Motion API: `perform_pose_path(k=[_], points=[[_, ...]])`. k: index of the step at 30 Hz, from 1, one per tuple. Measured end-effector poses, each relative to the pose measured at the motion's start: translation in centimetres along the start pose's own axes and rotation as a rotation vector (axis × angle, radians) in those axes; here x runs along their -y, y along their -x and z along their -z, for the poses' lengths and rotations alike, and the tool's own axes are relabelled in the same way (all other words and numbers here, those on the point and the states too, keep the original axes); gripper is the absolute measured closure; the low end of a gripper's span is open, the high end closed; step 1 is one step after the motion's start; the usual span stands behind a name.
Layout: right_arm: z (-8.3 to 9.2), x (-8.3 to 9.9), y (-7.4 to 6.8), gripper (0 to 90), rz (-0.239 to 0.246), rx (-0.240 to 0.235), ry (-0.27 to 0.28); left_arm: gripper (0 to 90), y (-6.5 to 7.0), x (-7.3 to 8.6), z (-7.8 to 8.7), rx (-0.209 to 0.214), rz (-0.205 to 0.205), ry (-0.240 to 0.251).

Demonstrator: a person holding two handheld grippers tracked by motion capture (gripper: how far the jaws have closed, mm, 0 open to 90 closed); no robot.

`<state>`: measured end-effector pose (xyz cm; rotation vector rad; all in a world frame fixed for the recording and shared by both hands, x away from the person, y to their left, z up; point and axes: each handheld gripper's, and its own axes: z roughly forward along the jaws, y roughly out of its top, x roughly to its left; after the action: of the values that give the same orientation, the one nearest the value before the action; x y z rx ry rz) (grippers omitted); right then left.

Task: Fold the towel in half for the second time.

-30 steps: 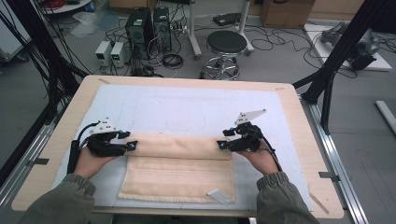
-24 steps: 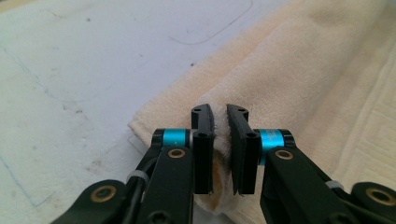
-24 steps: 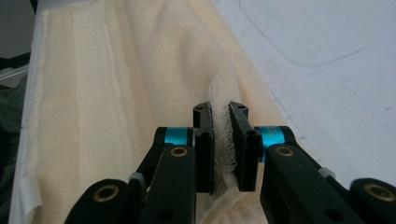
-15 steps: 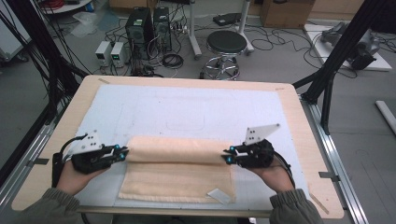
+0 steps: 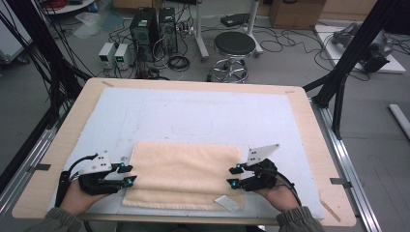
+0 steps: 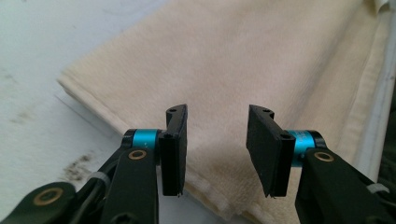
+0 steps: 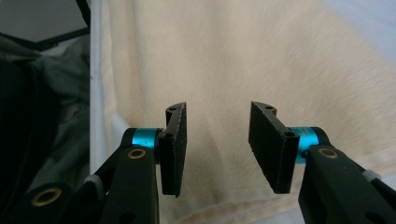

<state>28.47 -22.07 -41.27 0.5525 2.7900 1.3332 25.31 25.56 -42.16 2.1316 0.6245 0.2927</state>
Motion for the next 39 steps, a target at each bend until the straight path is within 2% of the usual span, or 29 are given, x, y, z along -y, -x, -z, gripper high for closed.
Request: perform_pose_path(k=[4, 6, 8, 10, 13, 15, 18, 22, 23, 26, 28, 30, 33, 39], points=[[-1.5, 0.8, -0.2, 58.4, 0.01, 0.004, -0.066, 60.7, 0.4, 0.5, -1.1, 0.02, -0.026, -0.039], [-2.0, 1.2, -0.3, 64.0, 0.016, 0.009, -0.059, 65.2, 0.5, 0.6, -1.4, 0.018, -0.043, -0.044], [-2.0, 1.3, -0.3, 73.7, 0.024, 0.02, -0.05, 72.8, 0.7, 0.5, -1.6, 0.017, -0.049, -0.042], [-1.9, 1.2, -0.3, 81.3, 0.031, 0.009, -0.049, 80.9, 0.8, 0.3, -1.7, 0.008, -0.048, -0.043], [-1.6, 0.9, -0.3, 84.1, 0.04, 0.007, -0.046, 85.1, 1.0, -0.2, -1.3, -0.008, -0.038, -0.034], [-0.8, 0.6, -0.4, 84.4, 0.04, 0.006, -0.014, 85.5, 1.1, -0.6, -0.6, -0.016, -0.035, -0.009], [0.9, -0.3, -0.9, 84.4, 0.059, 0.017, 0.027, 85.8, 1.4, -1.5, 0.9, -0.025, -0.041, 0.034], [2.9, -1.6, -2.0, 84.3, 0.092, 0.025, 0.055, 85.8, 2.4, -2.7, 2.8, -0.034, -0.08, 0.063], [3.1, -1.7, -2.2, 84.2, 0.096, 0.021, 0.058, 85.8, 2.8, -2.9, 3.2, -0.03, -0.09, 0.067], [3.4, -1.3, -3.2, 83.1, 0.097, -0.03, 0.04, 84.2, 4.1, -2.4, 3.8, 0.001, -0.104, 0.069], [3.3, -0.6, -3.6, 78.9, 0.084, -0.07, 0.036, 78.0, 4.6, -1.8, 3.8, 0.035, -0.098, 0.061], [3.2, 0.0, -3.7, 72.8, 0.058, -0.092, 0.039, 69.3, 4.8, -1.2, 3.5, 0.049, -0.092, 0.044], [2.8, 0.4, -3.2, 68.0, 0.038, -0.077, 0.044, 66.2, 4.4, -0.7, 2.7, 0.034, -0.076, 0.024], [1.0, 0.4, -2.5, 66.8, 0.052, -0.062, 0.003, 62.9, 3.2, -0.6, 1.0, 0.012, -0.072, -0.004]])
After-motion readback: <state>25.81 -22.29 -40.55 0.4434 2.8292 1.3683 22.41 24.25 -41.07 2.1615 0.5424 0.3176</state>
